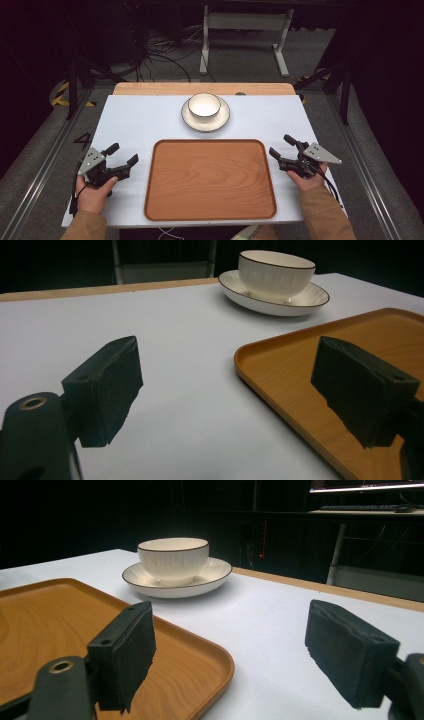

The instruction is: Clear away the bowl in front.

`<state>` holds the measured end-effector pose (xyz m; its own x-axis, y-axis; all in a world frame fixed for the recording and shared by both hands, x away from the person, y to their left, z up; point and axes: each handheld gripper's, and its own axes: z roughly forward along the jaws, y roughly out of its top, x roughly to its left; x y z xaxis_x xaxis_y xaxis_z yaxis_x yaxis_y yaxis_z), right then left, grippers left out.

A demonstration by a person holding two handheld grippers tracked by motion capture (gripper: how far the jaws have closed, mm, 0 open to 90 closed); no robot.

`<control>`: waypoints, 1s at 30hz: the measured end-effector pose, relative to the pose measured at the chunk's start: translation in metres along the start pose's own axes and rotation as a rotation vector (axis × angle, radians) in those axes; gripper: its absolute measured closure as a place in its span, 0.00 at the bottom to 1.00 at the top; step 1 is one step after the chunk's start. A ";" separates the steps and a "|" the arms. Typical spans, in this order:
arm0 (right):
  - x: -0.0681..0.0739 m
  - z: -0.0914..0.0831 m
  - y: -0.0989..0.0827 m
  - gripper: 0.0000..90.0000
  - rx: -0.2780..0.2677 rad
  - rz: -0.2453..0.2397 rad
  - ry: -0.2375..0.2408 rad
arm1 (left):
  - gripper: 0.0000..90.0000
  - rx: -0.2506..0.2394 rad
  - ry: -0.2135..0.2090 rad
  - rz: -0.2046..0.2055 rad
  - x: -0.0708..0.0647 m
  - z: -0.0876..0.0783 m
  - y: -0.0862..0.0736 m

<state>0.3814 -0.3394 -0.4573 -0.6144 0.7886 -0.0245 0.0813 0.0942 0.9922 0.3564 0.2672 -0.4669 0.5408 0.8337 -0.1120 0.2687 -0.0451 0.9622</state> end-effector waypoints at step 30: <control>-0.001 0.003 0.001 0.14 0.024 0.001 0.011 | 0.14 -0.051 -0.029 0.008 -0.019 -0.025 0.051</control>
<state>0.3838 -0.3383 -0.4566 -0.6224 0.7824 -0.0217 0.1011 0.1078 0.9890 0.3401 0.2628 -0.4098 0.5655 0.8173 -0.1106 0.2238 -0.0230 0.9744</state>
